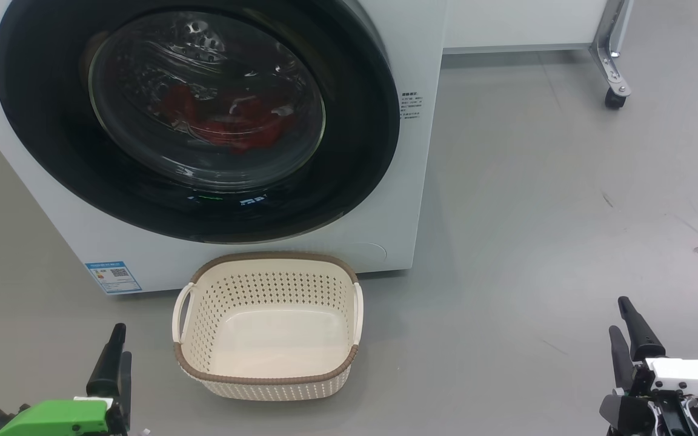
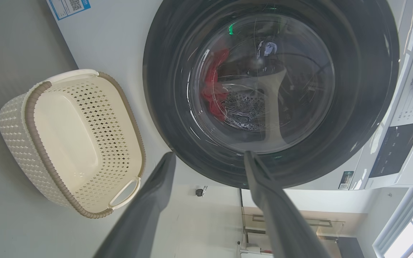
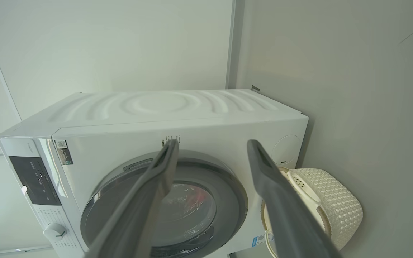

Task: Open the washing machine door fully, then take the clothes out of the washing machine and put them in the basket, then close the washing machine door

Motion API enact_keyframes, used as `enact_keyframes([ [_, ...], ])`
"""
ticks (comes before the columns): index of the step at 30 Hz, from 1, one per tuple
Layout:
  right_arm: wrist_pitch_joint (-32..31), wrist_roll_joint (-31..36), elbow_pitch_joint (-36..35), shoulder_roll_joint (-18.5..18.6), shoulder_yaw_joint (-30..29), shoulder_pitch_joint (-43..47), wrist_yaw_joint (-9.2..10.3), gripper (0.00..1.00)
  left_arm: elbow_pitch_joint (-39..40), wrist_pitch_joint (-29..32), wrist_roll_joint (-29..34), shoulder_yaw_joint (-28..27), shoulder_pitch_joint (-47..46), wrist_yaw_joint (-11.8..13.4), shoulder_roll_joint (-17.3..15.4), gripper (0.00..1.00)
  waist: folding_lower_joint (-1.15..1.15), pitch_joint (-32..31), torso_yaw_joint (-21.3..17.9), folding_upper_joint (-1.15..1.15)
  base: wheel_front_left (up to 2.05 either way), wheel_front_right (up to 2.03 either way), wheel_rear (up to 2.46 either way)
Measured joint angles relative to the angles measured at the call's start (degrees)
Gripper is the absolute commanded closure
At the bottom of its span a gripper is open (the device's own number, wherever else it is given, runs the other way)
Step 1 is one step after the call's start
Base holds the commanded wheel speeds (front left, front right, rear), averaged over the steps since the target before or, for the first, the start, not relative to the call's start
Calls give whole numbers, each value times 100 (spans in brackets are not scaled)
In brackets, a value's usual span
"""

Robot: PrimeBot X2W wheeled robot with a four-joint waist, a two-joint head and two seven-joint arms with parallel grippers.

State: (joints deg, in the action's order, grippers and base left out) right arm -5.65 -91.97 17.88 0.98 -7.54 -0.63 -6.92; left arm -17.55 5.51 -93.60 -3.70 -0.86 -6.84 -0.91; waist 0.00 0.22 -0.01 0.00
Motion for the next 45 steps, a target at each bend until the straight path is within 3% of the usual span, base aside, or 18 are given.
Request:
enact_keyframes([
  [21,268,521,-152,180,155,-12,0,0,198,-277,409,253,-35,0,-34,0,0,2,36,0,0,0,0],
  [32,633,1269,-176,400,447,-74,-1,0,282,-683,1179,597,-96,-1,-274,0,0,8,63,0,0,0,0],
  [45,1031,2654,-87,772,831,-162,58,0,164,-1029,2407,950,-167,-1,-579,0,0,13,73,0,0,0,0],
])
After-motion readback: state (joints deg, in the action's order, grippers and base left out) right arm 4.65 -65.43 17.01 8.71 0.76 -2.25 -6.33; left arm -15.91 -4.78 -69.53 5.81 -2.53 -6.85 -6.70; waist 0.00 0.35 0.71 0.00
